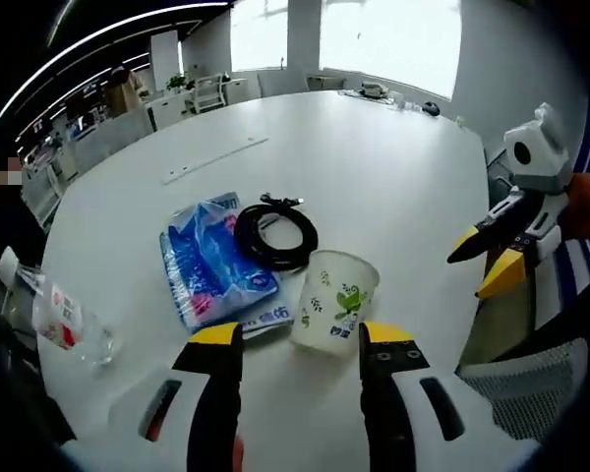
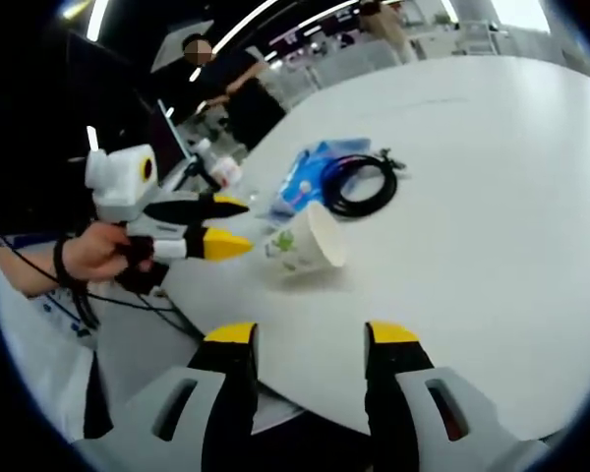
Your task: Arrange the tabletop items into an orderly group along one side of the table until the central work area is clear of visible clutter.
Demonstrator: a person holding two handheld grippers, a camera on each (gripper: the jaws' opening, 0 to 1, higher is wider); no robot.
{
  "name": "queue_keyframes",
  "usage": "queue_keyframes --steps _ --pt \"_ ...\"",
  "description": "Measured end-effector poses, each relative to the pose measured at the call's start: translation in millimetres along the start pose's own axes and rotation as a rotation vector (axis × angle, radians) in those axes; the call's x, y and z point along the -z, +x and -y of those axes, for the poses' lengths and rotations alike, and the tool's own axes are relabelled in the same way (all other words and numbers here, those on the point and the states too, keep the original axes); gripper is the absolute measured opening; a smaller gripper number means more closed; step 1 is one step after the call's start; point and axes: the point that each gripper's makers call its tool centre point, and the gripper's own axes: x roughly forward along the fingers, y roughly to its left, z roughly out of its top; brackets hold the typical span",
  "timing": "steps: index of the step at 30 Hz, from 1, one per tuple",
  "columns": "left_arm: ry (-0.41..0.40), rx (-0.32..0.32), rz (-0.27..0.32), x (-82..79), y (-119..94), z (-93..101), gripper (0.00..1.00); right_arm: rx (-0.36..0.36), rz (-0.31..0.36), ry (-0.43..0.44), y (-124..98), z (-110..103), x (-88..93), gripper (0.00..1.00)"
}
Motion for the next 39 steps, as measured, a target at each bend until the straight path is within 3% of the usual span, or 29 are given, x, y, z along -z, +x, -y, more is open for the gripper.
queue_keyframes --steps 26,39 --pt "0.083 0.053 -0.062 -4.7 26 19.7 0.53 -0.003 -0.009 0.013 -4 6 9.0 0.42" --pt "0.086 0.053 -0.092 2.5 33 21.5 0.54 -0.009 -0.022 -0.004 -5 8 5.5 0.42"
